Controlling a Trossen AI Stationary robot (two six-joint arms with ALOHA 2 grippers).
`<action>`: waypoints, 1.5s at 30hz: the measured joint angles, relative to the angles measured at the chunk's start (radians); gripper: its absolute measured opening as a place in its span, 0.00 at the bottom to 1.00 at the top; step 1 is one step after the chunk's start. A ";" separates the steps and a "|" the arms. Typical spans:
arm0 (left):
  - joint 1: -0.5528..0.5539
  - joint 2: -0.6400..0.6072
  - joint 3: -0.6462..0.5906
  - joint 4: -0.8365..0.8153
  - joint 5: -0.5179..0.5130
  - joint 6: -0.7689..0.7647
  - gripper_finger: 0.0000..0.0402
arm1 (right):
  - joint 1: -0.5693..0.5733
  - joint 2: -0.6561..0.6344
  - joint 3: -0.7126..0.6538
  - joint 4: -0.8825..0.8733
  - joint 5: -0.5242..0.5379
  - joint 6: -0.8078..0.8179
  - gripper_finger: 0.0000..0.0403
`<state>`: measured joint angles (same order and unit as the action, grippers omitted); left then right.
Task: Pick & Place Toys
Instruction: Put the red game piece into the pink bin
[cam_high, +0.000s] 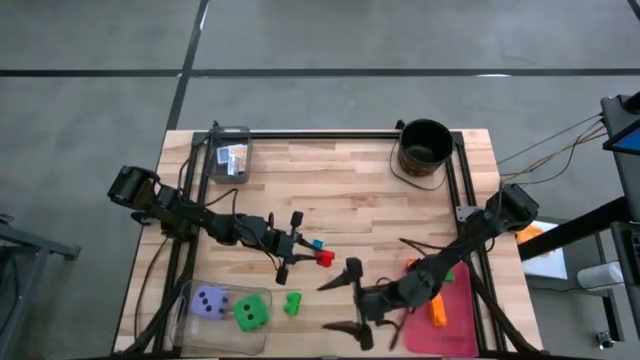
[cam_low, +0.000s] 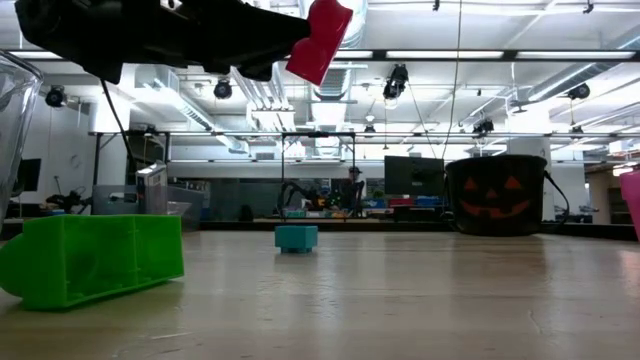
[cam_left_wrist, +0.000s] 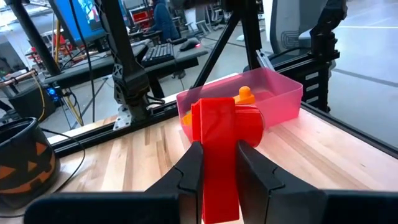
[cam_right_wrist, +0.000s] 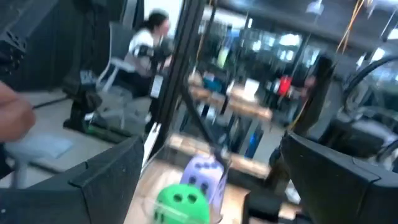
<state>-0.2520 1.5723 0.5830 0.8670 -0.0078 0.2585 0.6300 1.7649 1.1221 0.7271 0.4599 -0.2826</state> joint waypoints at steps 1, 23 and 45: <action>0.000 0.000 0.000 0.000 0.001 0.000 0.15 | 0.000 0.000 -0.031 0.059 -0.001 -0.025 0.93; -0.002 0.001 0.002 0.072 0.039 -0.031 0.15 | -0.104 -0.068 -0.368 0.195 0.218 0.220 0.93; -0.002 0.002 0.002 0.075 0.040 -0.047 0.15 | -0.159 -0.043 -0.335 0.178 0.141 0.269 0.93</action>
<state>-0.2535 1.5745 0.5850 0.9423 0.0319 0.2119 0.4711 1.7214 0.7872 0.9047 0.6010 -0.0136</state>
